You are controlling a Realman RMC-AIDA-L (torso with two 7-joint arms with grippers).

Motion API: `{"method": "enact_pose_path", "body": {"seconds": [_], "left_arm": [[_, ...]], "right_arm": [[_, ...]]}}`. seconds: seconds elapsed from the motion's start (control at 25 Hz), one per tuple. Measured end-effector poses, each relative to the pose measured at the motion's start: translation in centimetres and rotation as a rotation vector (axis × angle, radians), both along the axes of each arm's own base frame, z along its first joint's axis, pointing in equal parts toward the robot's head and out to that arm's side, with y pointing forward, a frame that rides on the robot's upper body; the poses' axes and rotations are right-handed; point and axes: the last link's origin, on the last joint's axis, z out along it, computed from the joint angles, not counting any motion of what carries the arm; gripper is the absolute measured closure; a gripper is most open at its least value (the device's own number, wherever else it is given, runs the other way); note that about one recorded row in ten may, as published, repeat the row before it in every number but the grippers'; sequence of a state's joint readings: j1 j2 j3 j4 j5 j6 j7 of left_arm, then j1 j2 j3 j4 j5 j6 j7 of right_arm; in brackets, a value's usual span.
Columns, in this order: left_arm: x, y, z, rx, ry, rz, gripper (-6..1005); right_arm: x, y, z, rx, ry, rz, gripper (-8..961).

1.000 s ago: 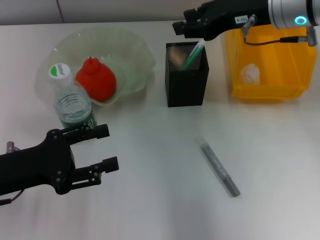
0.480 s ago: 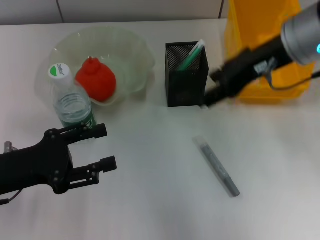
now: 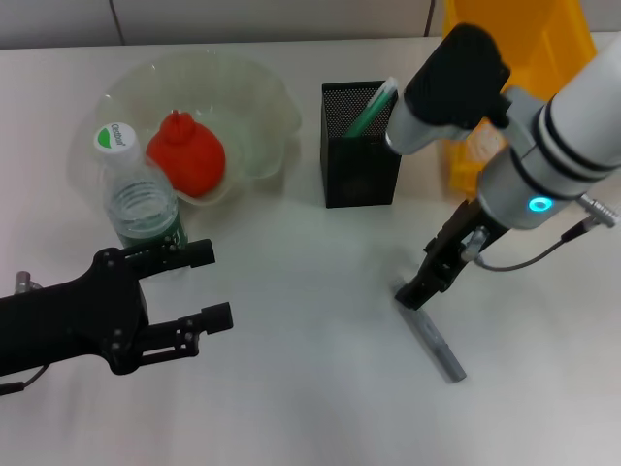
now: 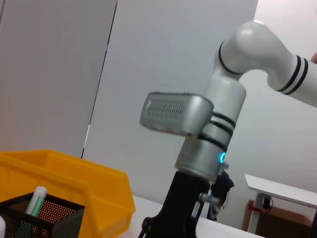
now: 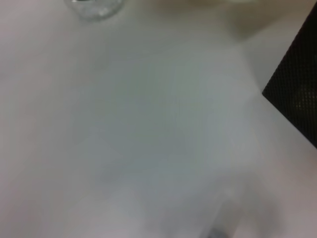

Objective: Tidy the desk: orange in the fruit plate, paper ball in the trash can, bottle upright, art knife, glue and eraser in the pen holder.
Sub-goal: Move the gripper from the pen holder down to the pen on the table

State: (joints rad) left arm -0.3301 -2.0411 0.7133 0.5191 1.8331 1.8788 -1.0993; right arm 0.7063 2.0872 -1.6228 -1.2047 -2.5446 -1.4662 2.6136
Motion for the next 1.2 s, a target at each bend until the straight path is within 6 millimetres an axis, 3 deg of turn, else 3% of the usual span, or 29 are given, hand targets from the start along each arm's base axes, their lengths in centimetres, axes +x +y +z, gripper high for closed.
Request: {"method": "enact_pose_path", "body": {"seconds": [0.44,0.68,0.84,1.08,1.2], "left_arm": [[-0.2,-0.2,0.0,0.004,0.000,0.005,242],[-0.2,-0.3,0.0,0.007,0.002,0.007,242],[-0.3,-0.3,0.0,0.008,0.001,0.009,242],[-0.4,-0.4,0.1,0.009,0.000,0.011,242],[-0.4,-0.5,0.1,0.009,0.000,0.011,242]], "right_arm": [[0.4,-0.7,-2.4,-0.022,-0.037,0.044,286],[0.1,-0.7,-2.4,-0.021,-0.033,0.057,517],[-0.2,-1.0,-1.9,-0.009,-0.014,0.072,760],[-0.2,-1.1,-1.4,-0.007,-0.011,0.073,949],[-0.2,-1.1,-1.2,-0.003,-0.007,0.064,950]]}}
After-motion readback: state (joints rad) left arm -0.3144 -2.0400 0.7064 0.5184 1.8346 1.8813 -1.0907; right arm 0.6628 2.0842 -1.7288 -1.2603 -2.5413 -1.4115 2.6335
